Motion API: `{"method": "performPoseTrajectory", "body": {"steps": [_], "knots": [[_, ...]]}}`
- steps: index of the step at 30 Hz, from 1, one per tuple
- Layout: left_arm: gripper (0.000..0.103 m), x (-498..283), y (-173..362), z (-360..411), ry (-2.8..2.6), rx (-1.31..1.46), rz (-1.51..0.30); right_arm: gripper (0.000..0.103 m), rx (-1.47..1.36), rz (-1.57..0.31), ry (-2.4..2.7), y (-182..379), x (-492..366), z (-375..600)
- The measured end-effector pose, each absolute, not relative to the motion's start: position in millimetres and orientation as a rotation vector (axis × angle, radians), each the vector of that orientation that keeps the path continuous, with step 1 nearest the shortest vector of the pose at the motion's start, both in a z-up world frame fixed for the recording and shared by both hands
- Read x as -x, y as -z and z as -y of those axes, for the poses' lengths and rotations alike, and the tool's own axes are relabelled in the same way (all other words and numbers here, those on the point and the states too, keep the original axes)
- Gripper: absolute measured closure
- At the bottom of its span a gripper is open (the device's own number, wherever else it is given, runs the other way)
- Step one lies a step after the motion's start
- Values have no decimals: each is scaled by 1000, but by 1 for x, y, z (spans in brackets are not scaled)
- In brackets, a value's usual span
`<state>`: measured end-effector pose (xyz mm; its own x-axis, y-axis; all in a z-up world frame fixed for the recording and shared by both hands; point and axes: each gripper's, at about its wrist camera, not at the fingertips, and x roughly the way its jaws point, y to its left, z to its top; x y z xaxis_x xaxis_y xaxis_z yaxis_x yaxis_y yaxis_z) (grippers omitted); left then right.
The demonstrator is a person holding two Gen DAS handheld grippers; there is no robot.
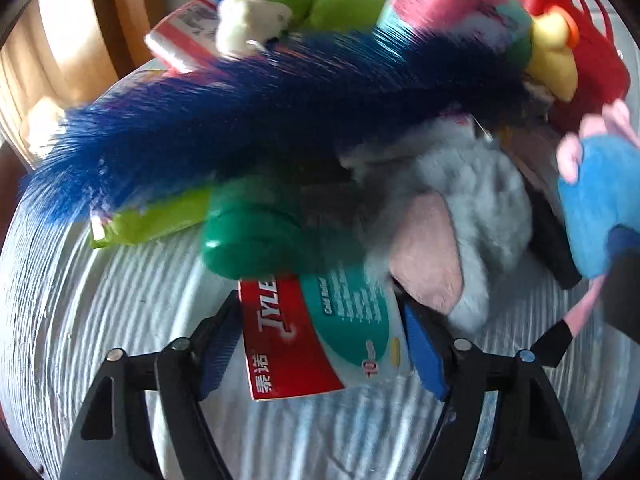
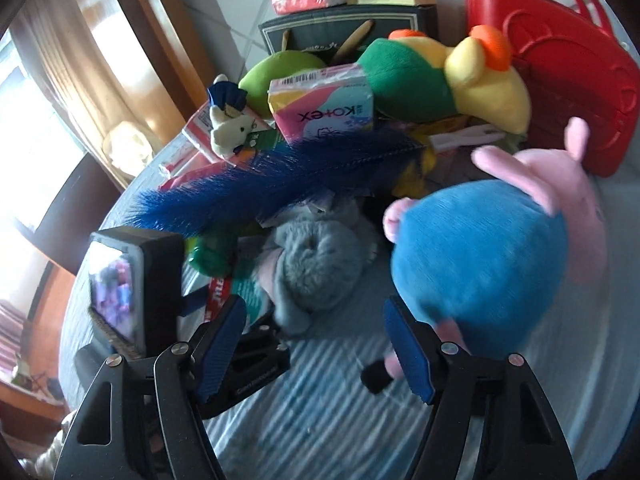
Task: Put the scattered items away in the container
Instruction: 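Reach left gripper to red-white Tylenol box while right reaches grey plush toy, then grasp Tylenol box with green jar using left while right grasps grey plush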
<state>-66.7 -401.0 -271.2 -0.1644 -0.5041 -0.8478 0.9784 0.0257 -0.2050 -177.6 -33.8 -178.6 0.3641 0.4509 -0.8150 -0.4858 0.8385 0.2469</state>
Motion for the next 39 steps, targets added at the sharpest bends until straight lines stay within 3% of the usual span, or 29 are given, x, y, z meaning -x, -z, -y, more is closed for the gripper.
{"method": "performPoseTrajectory", "body": {"steps": [9,13,16,17,20,34,37,39], "knots": [[28,52,275,405,1511,-664,-940,32,208,-1011,-552,214,138,-26],[28,51,274,409,1502,-653,-930,32,205,-1091,-564,246,118,-45],[29,52,274,409,1505,-650,-920,39,245,-1055,-529,250,119,-47],[29,53,273,409,1505,-648,-917,45,242,-1056,-526,249,121,-44],[29,53,272,403,1502,-646,-928,47,241,-1075,-532,250,132,-32],[29,66,267,304,1524,-741,-972,47,197,-1220,-544,247,239,49],[29,67,267,296,1520,-752,-969,36,240,-1194,-508,245,250,56],[29,67,267,298,1518,-751,-964,22,253,-1175,-468,245,250,56]]}}
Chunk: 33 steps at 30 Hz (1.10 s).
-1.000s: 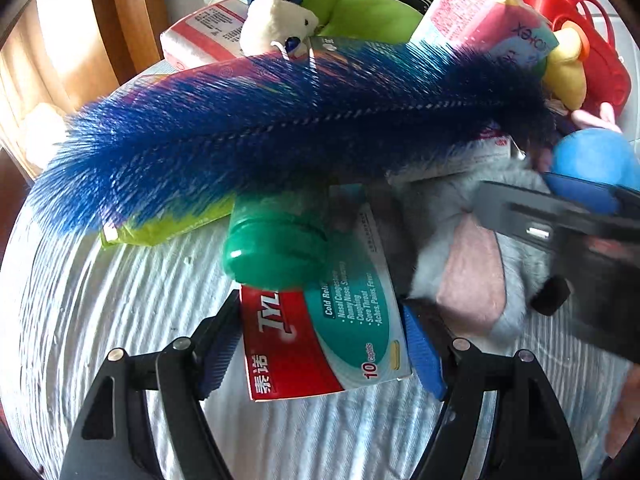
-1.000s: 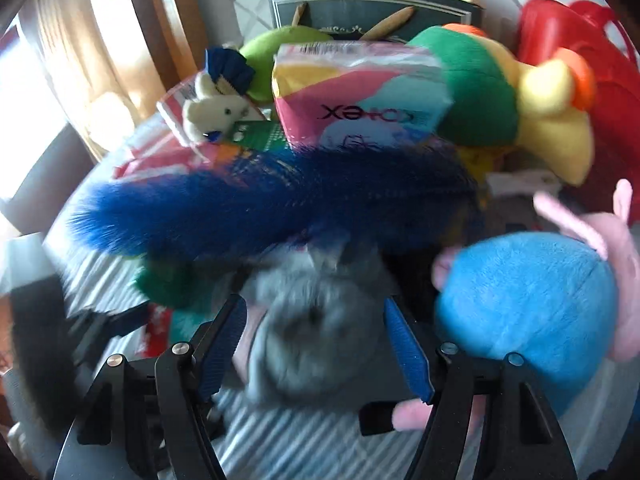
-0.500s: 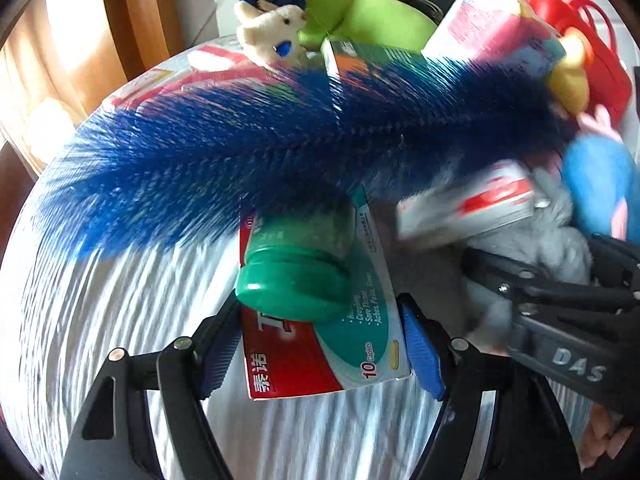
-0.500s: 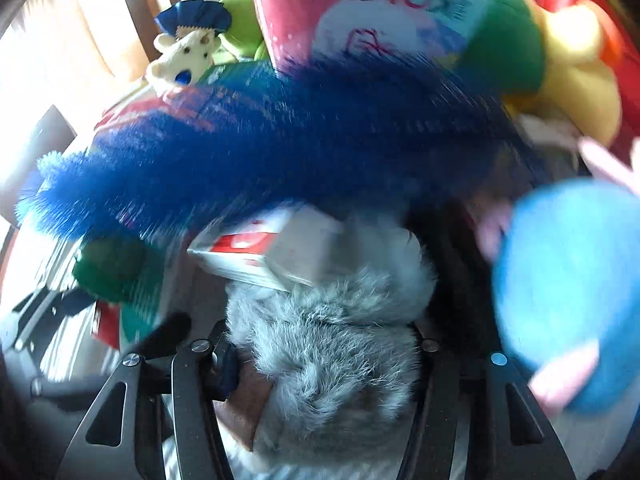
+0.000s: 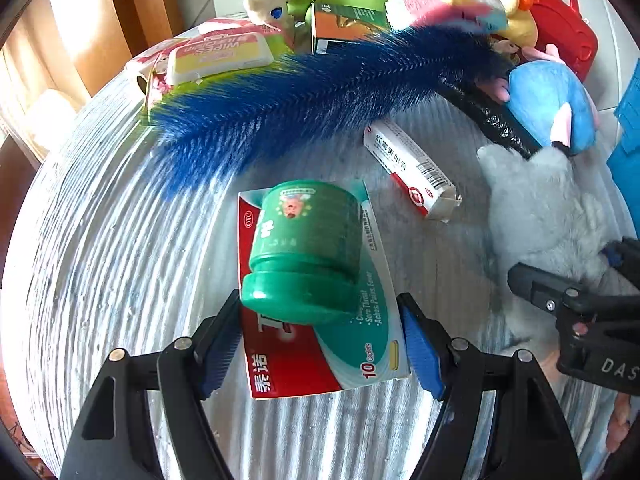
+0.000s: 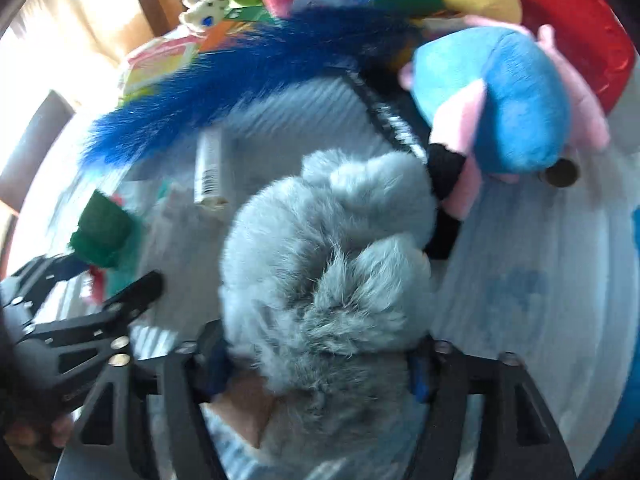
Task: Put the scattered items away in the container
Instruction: 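Grasp Tylenol box with green jar using left while right grasps grey plush, then lift and carry Tylenol box with left while right carries grey plush to crate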
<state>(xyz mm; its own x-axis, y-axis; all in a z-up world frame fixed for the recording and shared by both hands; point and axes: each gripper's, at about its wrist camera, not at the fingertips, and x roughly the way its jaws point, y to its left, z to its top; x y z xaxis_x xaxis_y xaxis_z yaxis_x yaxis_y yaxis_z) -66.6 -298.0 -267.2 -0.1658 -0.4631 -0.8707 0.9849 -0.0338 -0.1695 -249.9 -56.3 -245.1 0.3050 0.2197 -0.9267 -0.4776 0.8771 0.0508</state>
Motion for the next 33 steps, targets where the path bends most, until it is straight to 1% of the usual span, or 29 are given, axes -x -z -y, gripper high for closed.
{"method": "performPoseTrajectory", "body": {"steps": [3,4,5,6,7,10,11,12,16,18,21,23,29,33], "knots": [[29,70,267,298,1519,-744,-956,22,234,-1162,-423,253,248,60],[29,72,266,297,1524,-742,-954,20,223,-1163,-417,258,248,61],[29,75,265,297,1531,-743,-950,28,239,-1145,-409,259,251,59],[29,76,263,296,1538,-743,-943,42,252,-1131,-413,257,255,57],[29,77,258,294,1547,-740,-934,46,246,-1127,-426,253,258,57],[29,77,243,288,1568,-727,-904,50,220,-1105,-443,238,267,61],[29,77,236,285,1576,-717,-894,54,212,-1099,-451,231,271,64],[29,75,229,283,1580,-708,-885,56,204,-1092,-459,224,275,68],[29,68,200,278,1582,-666,-842,59,182,-1048,-489,193,282,78],[29,56,189,282,1545,-628,-828,60,172,-1024,-501,175,277,67],[29,46,165,263,1541,-585,-801,60,157,-982,-532,154,302,82],[29,51,143,251,1536,-557,-775,60,153,-950,-550,139,315,89],[29,66,99,213,1527,-482,-706,60,155,-842,-617,85,344,115],[29,73,74,189,1513,-441,-670,60,160,-774,-635,58,356,122]]}}
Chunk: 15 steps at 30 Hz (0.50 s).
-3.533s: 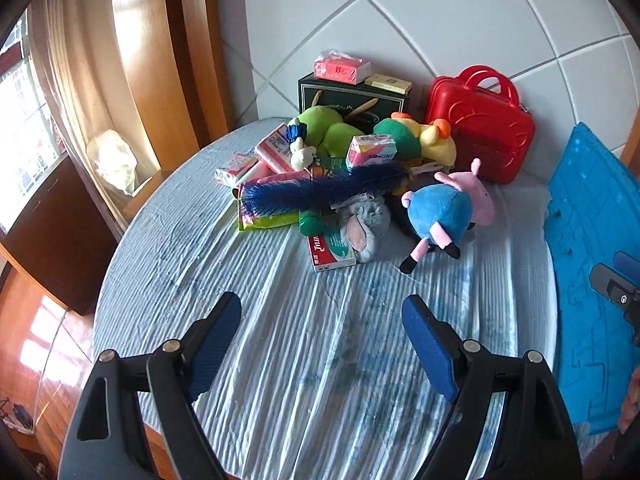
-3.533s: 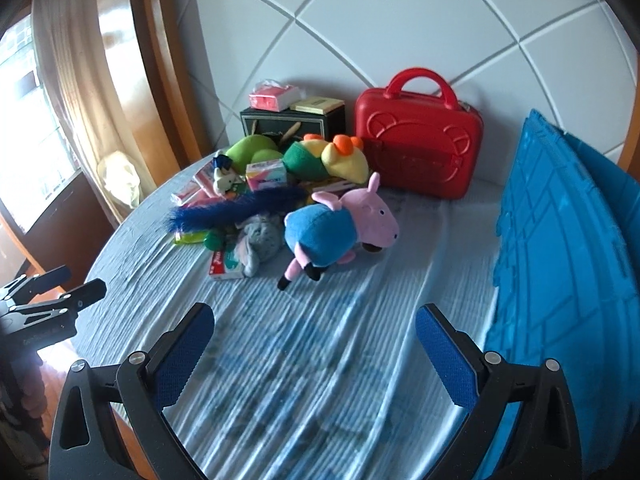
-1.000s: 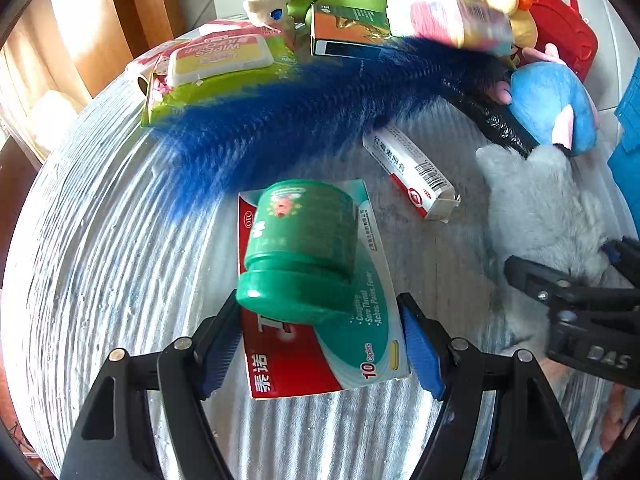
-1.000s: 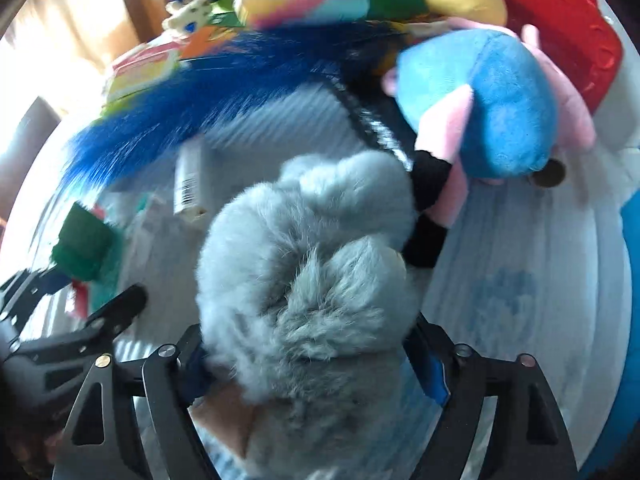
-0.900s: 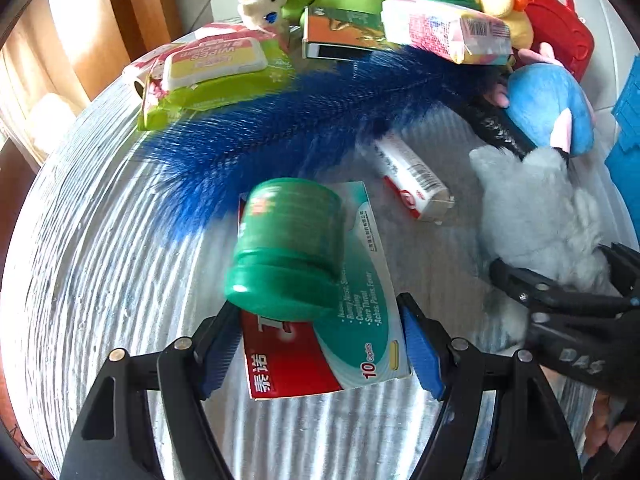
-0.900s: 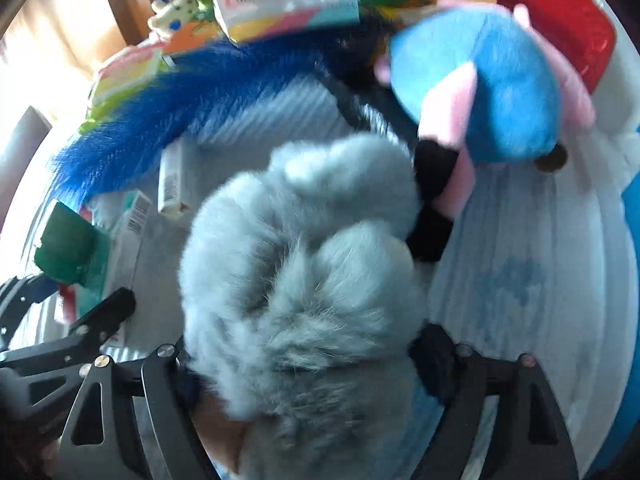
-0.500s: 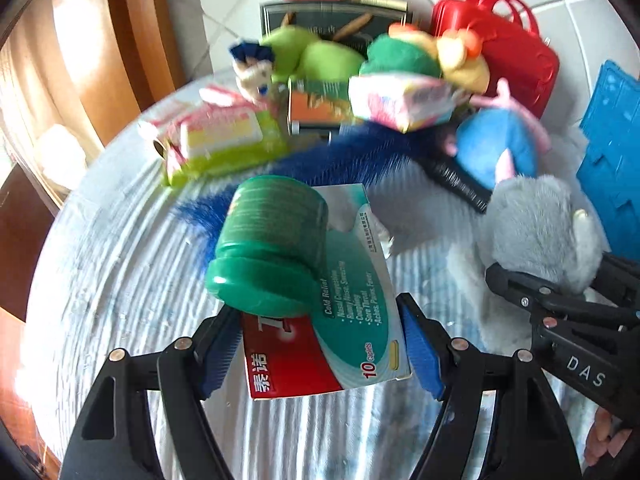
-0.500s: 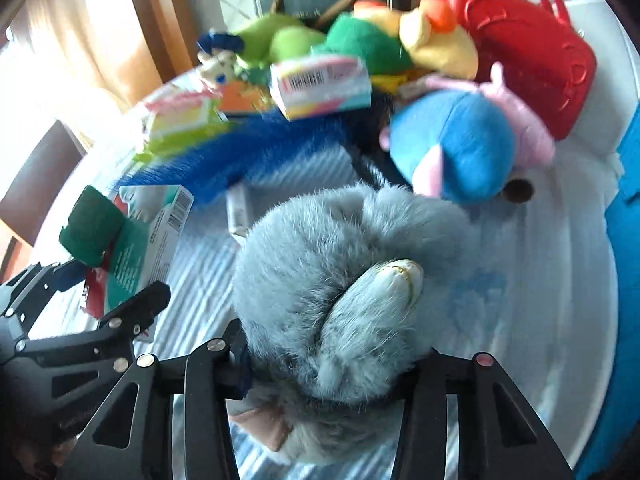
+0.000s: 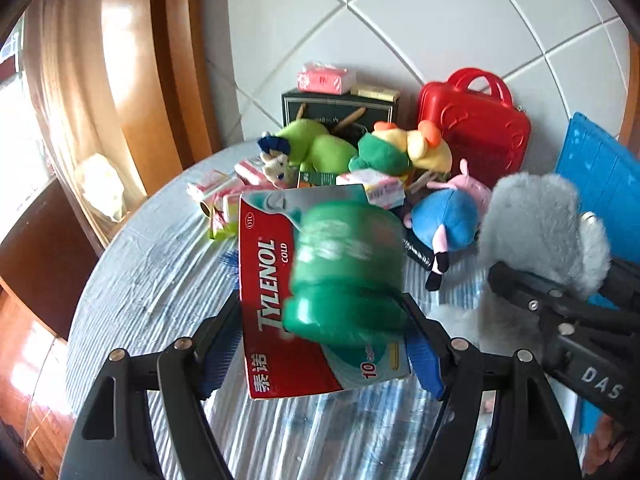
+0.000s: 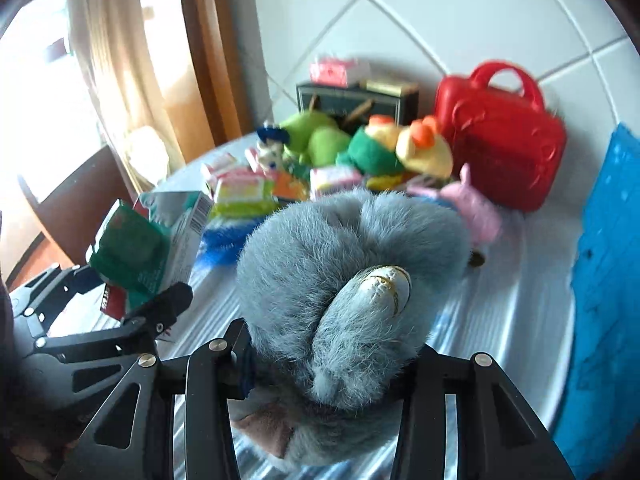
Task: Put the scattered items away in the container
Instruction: 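Lift and carry Tylenol box with left while right carries grey plush to crate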
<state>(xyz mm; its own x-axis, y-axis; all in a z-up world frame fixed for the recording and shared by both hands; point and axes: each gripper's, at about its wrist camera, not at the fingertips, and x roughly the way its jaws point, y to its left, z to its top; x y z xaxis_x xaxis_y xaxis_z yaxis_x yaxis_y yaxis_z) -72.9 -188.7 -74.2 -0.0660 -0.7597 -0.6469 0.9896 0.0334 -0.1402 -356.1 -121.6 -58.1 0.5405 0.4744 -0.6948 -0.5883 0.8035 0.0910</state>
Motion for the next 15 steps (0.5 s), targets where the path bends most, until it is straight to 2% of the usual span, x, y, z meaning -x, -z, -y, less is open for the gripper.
{"method": "performPoseTrajectory", "body": {"steps": [8,15], "knots": [[29,80,30,155,1611,-394,-562,61,150,-645,-589,1,394,142],[29,77,13,136,1707,-381,-523,61,147,-629,-509,-19,419,150]]}}
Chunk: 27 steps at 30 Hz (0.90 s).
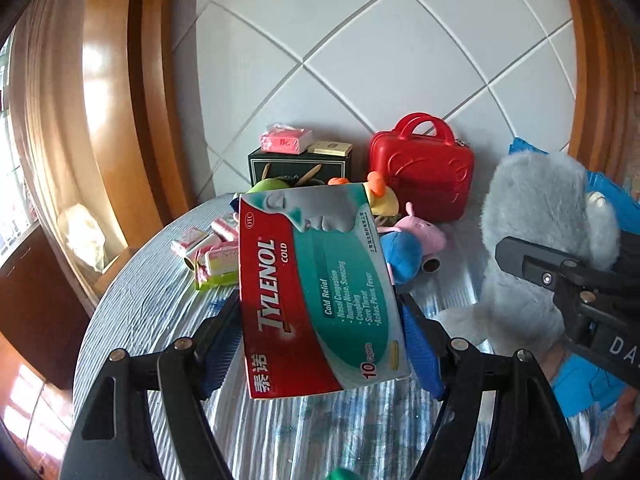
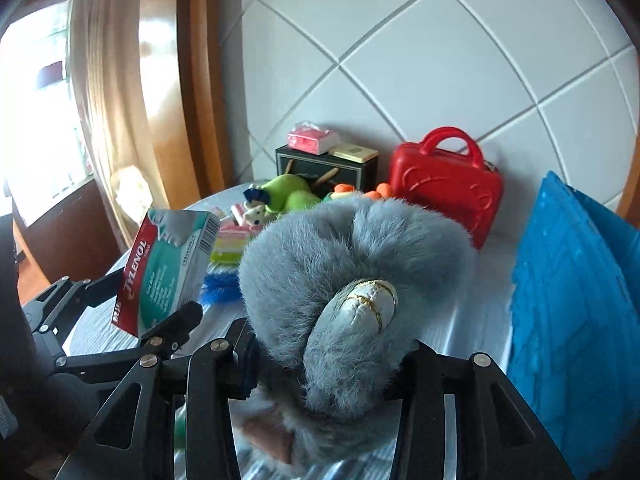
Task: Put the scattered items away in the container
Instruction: 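Lift and carry Tylenol box with left while right carries grey plush to crate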
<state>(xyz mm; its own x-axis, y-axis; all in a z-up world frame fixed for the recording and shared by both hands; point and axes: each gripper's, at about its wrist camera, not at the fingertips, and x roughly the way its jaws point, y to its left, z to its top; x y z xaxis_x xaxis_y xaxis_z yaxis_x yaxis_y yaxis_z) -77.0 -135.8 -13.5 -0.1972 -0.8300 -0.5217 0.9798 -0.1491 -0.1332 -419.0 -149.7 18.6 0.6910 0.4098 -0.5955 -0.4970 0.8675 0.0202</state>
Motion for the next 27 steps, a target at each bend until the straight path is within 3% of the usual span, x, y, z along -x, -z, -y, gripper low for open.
{"method": "performPoseTrajectory", "body": {"steps": [10,27], "knots": [[29,92,3,127,1771,-367,-498,62,142,-586,-411,-40,427,170],[29,109,44,136,1763,-455,-569,63,127,-649,-419,-11,416,185]]}}
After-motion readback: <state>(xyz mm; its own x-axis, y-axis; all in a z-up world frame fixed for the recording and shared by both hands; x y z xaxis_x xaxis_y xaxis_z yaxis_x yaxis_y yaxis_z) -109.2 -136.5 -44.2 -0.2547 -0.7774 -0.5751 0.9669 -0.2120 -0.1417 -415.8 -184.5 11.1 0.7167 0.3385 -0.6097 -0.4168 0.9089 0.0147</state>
